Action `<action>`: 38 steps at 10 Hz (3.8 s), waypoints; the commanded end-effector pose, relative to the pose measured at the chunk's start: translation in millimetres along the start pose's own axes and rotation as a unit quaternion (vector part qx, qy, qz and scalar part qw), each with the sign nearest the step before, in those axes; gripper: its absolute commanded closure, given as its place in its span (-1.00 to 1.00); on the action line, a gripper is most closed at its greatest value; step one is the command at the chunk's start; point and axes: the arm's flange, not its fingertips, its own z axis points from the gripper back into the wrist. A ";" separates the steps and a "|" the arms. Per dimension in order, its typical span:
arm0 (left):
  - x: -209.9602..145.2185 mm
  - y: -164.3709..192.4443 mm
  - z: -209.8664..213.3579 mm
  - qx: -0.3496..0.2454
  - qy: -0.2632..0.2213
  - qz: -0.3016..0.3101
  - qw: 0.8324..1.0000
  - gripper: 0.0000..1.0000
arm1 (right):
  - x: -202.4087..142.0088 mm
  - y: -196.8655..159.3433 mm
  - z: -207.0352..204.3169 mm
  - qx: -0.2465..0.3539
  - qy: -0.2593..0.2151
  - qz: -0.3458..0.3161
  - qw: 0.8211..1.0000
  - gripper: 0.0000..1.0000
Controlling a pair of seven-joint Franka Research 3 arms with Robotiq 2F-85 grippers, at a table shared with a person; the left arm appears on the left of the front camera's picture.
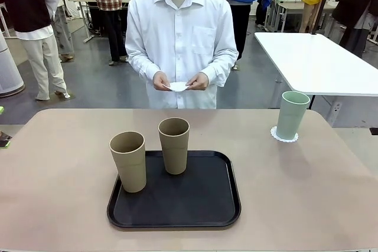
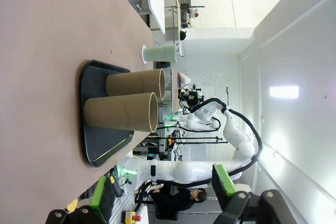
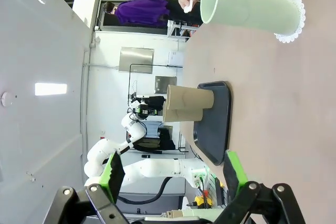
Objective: Place coasters on the table and set cups on them.
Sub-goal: Take one Reusable plastic cup from the Flat Tray and place it on a coaster set by the human.
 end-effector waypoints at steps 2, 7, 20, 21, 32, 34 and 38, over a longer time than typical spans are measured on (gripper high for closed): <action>-0.4 -1.1 0.6 -0.007 -0.002 -0.004 1.000 -1.00 | -0.9 0.4 -1.5 0.003 0.000 0.000 1.000 -1.00; -0.4 -1.1 0.6 -0.007 -0.002 -0.004 1.000 -1.00 | -0.9 0.4 -1.5 0.003 0.000 0.000 1.000 -1.00; -0.4 -1.1 0.6 -0.007 -0.002 -0.004 1.000 -1.00 | -0.9 0.4 -1.5 0.003 0.000 0.000 1.000 -1.00; -0.4 -1.1 0.6 -0.007 -0.002 -0.004 1.000 -1.00 | -0.9 0.4 -1.5 0.003 0.000 0.000 1.000 -1.00; -0.4 -1.1 0.6 -0.007 -0.002 -0.004 1.000 -1.00 | -0.9 0.4 -1.5 0.003 0.000 0.000 1.000 -1.00; -0.4 -1.1 0.6 -0.007 -0.002 -0.004 1.000 -1.00 | -0.9 0.4 -1.5 0.003 0.000 0.000 1.000 -1.00; -0.4 -1.1 0.6 -0.007 -0.002 -0.004 1.000 -1.00 | 34.5 97.7 -38.8 -0.097 0.116 0.162 0.975 -1.00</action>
